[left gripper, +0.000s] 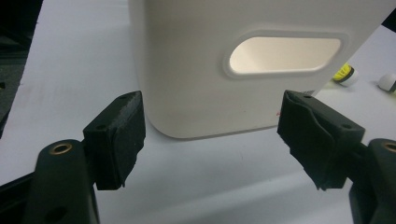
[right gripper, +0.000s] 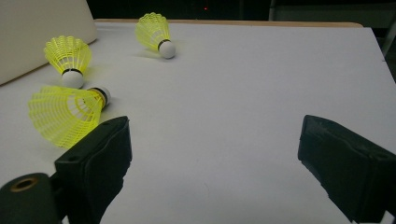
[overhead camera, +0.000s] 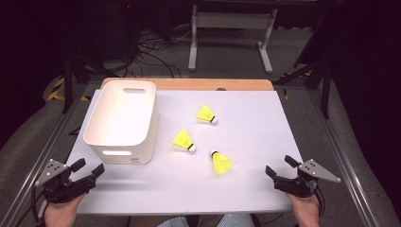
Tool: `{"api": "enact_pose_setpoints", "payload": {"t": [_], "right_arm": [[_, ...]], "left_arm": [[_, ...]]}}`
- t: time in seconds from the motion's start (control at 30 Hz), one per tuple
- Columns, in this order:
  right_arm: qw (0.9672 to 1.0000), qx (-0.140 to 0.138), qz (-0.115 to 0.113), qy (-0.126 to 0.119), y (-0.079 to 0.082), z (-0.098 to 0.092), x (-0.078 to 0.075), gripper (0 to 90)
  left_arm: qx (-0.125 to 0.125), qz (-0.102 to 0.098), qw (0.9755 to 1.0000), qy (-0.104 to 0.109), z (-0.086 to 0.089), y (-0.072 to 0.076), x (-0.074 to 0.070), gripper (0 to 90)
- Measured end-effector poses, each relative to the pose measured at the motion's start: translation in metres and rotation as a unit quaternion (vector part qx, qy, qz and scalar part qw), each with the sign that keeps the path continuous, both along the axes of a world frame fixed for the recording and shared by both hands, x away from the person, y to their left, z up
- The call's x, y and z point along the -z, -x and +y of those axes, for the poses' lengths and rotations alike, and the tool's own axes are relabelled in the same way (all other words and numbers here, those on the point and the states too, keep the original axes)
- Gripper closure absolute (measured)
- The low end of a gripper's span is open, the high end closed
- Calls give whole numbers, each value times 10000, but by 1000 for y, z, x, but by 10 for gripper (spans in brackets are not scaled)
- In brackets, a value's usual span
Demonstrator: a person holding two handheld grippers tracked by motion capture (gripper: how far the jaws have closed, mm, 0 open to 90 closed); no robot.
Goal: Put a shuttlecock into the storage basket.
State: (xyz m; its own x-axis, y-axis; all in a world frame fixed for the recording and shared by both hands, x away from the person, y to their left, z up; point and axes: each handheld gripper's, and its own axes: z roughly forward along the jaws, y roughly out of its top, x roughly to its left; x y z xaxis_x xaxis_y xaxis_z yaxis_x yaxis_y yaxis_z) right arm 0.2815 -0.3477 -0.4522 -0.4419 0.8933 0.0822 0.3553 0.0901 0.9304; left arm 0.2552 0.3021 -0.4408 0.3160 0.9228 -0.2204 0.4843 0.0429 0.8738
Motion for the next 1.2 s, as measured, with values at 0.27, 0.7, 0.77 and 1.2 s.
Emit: {"api": "enact_pose_setpoints", "payload": {"t": [0.27, 0.7, 0.77, 1.2], "right_arm": [[10000, 8, 7, 1, 0, 0, 0, 103], [10000, 37, 55, 30, 0, 0, 1, 103], [10000, 52, 64, 33, -1, 0, 1, 103], [9999, 90, 76, 40, -1, 0, 1, 103]], "left_arm": [[-180, -63, 9998, 78, 11, 5, -5, 245], [-368, -110, 9992, 89, 26, 4, -10, 251], [-407, -121, 9991, 75, 29, 3, -10, 252], [-614, -162, 9980, 33, 38, -12, -15, 255]]}}
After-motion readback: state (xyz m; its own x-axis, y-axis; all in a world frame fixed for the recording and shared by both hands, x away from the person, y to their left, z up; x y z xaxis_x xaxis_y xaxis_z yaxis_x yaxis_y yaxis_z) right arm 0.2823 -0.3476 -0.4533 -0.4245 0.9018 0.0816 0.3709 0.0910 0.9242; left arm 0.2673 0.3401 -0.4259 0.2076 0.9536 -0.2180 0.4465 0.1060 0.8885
